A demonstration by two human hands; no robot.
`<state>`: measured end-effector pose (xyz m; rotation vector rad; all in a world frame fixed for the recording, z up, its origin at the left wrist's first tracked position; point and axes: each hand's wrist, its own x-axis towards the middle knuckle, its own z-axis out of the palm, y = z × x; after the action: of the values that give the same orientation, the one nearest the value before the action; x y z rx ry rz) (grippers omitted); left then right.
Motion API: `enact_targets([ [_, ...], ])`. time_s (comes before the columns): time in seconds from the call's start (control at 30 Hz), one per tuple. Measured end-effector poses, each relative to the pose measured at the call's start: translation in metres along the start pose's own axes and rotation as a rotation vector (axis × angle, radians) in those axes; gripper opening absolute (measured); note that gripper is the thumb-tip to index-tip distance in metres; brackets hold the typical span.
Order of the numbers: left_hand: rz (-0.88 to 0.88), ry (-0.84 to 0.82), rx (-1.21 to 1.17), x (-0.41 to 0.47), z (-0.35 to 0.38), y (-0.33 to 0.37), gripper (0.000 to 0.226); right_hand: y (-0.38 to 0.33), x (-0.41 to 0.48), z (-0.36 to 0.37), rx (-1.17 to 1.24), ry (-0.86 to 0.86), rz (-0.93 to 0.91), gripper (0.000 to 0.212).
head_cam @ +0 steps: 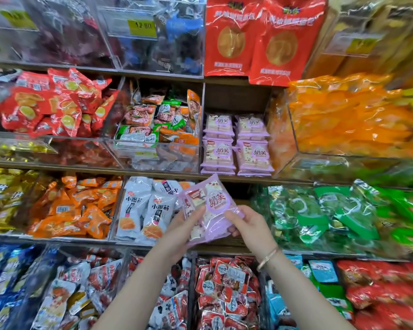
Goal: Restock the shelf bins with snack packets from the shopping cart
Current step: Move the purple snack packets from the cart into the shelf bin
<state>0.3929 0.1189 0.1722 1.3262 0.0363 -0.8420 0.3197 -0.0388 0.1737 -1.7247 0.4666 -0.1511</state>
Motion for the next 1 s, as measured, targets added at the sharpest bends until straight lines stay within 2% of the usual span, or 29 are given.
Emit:
enact_targets([
  [0.07, -0.009, 0.015, -0.028, 0.001, -0.005, 0.002, 0.121, -0.002, 0.007, -0.008, 0.054, 0.055, 0.018, 0.013],
  [0.13, -0.016, 0.044, -0.051, 0.002, -0.010, 0.004, 0.115, -0.008, 0.016, -0.016, 0.122, 0.111, 0.025, 0.016],
  [0.17, -0.029, 0.052, -0.058, 0.003, -0.014, 0.007, 0.105, -0.014, 0.024, -0.021, 0.171, 0.138, 0.027, 0.017],
  [0.3, -0.058, 0.114, -0.145, 0.012, -0.034, 0.011, 0.040, -0.049, 0.075, -0.040, 0.324, 0.240, 0.030, 0.022],
  [0.37, -0.051, 0.131, -0.133, 0.013, -0.040, 0.014, 0.025, -0.067, 0.108, -0.044, 0.351, 0.273, 0.060, 0.023],
  [0.43, -0.047, 0.142, -0.130, 0.012, -0.045, 0.016, 0.022, -0.081, 0.143, -0.041, 0.367, 0.314, 0.111, 0.027],
  [0.57, -0.063, 0.135, -0.128, 0.018, -0.054, 0.021, 0.026, -0.099, 0.205, -0.030, 0.393, 0.342, 0.214, 0.020],
  [0.7, -0.061, 0.137, -0.127, 0.024, -0.059, 0.023, 0.027, -0.106, 0.242, -0.018, 0.358, 0.315, 0.222, 0.014],
  [0.77, -0.065, 0.153, -0.133, 0.027, -0.062, 0.022, 0.028, -0.104, 0.254, -0.017, 0.215, 0.260, 0.217, 0.024],
  [0.83, -0.080, 0.165, -0.149, 0.030, -0.064, 0.023, 0.030, -0.099, 0.263, -0.019, -0.183, 0.249, 0.173, 0.035],
  [0.9, -0.096, 0.174, -0.175, 0.032, -0.065, 0.024, 0.029, -0.096, 0.267, -0.020, -0.544, 0.335, 0.078, 0.029],
  [1.0, -0.104, 0.178, -0.210, 0.033, -0.065, 0.027, 0.030, -0.094, 0.271, -0.016, -0.728, 0.397, 0.002, 0.026],
])
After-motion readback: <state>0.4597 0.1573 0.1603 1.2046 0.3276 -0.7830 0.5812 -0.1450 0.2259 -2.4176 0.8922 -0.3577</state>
